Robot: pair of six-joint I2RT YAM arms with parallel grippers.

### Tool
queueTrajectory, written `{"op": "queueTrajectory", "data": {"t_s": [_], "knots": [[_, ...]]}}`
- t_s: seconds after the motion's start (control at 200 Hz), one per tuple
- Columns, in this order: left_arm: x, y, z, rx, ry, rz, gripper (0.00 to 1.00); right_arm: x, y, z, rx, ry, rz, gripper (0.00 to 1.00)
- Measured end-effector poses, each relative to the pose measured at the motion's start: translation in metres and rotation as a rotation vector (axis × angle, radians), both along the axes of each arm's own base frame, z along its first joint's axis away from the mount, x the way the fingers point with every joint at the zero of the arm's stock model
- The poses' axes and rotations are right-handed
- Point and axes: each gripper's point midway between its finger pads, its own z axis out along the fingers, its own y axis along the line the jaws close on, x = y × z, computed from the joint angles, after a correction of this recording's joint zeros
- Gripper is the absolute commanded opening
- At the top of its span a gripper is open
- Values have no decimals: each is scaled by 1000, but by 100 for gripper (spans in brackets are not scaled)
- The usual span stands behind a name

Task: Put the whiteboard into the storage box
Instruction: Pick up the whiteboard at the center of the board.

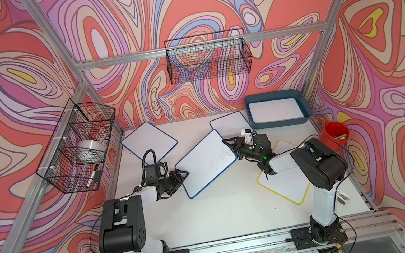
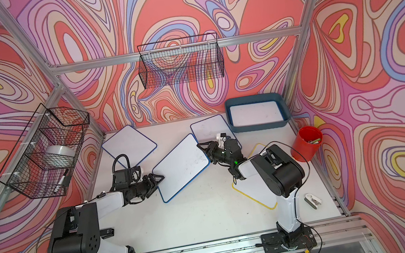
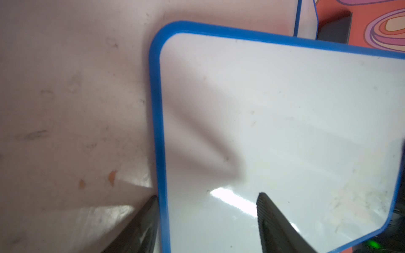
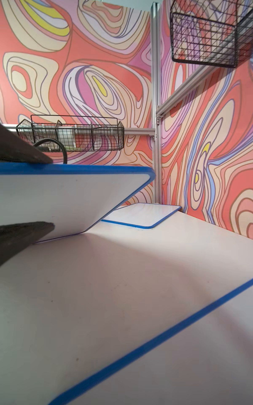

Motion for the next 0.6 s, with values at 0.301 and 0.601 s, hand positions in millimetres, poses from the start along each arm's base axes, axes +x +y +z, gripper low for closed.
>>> {"op": "queueTrajectory", "data": {"t_s": [0.301,0.601], "knots": [[-8,-14,0,-31,25,-53,66,-3,20,36,-266,-105,222,45],[-20,-27,0,-80,65,-104,66,-26,1,20,-472,-61,416,46]]}}
